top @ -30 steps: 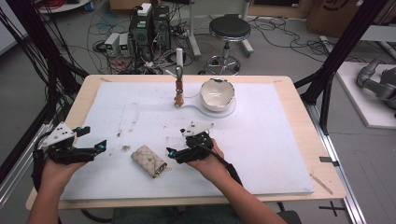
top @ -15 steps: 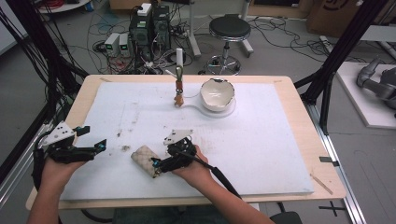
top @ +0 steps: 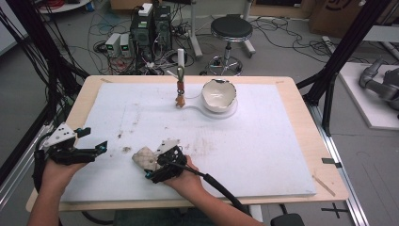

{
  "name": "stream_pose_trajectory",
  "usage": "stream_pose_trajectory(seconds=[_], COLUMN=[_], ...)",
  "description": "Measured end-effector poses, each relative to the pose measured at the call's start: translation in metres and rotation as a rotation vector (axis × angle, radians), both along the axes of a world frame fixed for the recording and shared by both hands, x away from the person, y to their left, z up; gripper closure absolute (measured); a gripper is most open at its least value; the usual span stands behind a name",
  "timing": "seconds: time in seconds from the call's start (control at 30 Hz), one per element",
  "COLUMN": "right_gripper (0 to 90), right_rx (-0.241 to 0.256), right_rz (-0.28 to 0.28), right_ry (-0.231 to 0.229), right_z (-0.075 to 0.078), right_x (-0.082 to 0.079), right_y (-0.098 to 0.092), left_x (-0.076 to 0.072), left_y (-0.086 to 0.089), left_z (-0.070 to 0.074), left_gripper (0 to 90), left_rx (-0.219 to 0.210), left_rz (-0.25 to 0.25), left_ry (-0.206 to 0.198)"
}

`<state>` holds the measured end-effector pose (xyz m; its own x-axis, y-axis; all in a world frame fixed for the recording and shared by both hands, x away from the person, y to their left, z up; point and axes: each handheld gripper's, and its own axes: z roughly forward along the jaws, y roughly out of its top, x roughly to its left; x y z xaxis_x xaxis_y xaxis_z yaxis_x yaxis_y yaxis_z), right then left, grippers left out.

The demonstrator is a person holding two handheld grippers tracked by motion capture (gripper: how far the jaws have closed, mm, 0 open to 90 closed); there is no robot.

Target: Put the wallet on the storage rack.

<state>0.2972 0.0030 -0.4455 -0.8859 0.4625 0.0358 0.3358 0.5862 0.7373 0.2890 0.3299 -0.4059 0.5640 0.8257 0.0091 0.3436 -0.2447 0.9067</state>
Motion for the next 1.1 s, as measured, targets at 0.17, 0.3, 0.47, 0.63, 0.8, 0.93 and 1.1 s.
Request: stream_pose_trajectory(seconds=[0.17, 0.3, 0.47, 0.63, 0.8, 0.93, 1.1], right_gripper=[18.3, 18.4, 22.7, 32.2, 35.3, 36.4, 36.7], right_rx=[-0.076, -0.081, -0.079, -0.069, -0.067, -0.065, -0.046], right_rz=[0.005, 0.003, 0.004, 0.01, 0.014, 0.024, 0.018], right_ry=[-0.008, -0.005, -0.011, -0.007, -0.012, -0.032, -0.072], right_z=[-0.009, -0.009, -0.009, -0.008, -0.006, -0.003, 0.012], right_x=[-0.004, -0.004, -0.005, -0.004, -0.003, -0.004, 0.001], right_y=[0.008, 0.008, 0.007, 0.003, 0.001, -0.002, -0.014], left_x=[0.0, 0.0, 0.0, 0.0, 0.0, 0.0, 0.0], left_y=[0.0, 0.0, 0.0, 0.0, 0.0, 0.0, -0.001], left_z=[0.0, 0.0, 0.0, -0.001, -0.001, -0.002, -0.001], left_gripper=[14.6, 14.6, 14.6, 14.6, 14.6, 14.6, 14.6], left_rx=[0.0, 0.002, 0.004, 0.001, 0.002, -0.001, 0.005], left_rz=[0.0, 0.0, -0.001, 0.0, 0.0, 0.003, -0.003], left_ry=[0.0, 0.001, 0.001, 0.004, 0.006, 0.006, 0.004])
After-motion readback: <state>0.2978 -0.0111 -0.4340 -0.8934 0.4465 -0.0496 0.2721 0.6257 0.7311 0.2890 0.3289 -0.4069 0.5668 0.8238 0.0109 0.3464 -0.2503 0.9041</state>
